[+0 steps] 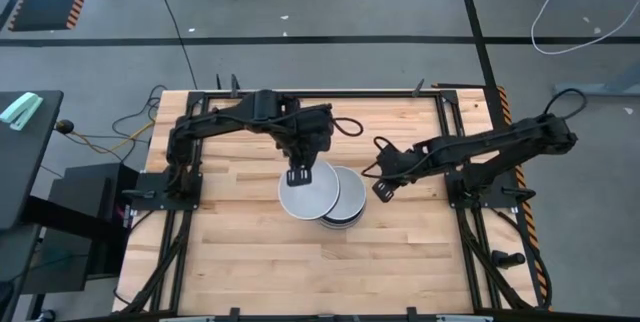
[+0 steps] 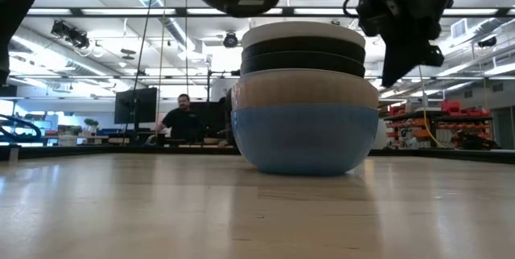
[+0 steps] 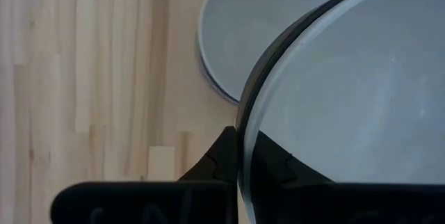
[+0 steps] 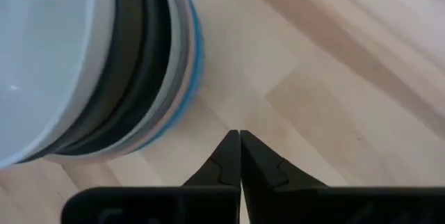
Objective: Nest bowls inside each other
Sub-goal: Stack the stacked bowls on top of the stacked bowls, then return to Home Position
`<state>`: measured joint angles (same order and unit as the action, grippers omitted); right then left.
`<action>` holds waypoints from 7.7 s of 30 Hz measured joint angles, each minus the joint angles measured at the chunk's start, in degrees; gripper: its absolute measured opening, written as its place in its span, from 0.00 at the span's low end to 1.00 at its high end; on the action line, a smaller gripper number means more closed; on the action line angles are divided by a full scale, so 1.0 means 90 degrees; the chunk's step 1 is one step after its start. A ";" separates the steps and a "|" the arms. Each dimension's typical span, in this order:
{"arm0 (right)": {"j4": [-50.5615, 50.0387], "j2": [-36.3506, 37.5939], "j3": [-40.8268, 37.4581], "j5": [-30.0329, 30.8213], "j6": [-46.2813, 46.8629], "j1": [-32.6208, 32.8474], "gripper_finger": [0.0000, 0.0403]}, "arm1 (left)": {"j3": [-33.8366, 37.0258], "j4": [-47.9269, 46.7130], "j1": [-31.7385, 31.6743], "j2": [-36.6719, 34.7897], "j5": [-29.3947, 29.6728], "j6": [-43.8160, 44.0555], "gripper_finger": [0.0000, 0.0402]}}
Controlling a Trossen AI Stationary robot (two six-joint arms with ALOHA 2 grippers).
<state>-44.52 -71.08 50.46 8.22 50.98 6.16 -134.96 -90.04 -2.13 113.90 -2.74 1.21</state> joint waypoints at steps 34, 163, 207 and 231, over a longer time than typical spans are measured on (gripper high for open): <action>0.4502 -0.1497 -0.1131 -0.0596 0.0487 0.0415 0.00 | -0.0005 0.0005 0.0558 -0.0123 -0.0019 0.0270 0.05; 0.3165 0.3015 0.3176 0.2755 -0.6498 0.2457 0.01 | 0.0029 0.3173 -0.0534 -0.3436 0.0169 -0.1468 0.12; 0.4280 0.4502 0.1347 0.3149 -0.6471 0.2457 0.02 | 0.0064 0.3305 -0.1569 -0.5647 0.0084 -0.0589 0.03; 0.4475 0.4499 0.1517 0.3323 -0.6409 0.2457 0.01 | 0.3700 0.8593 -0.1574 -0.6397 -0.2088 -0.0497 0.03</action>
<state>-4.25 -30.59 64.12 38.13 -6.70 28.27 -101.66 -12.71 -16.29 56.32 -21.54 -3.27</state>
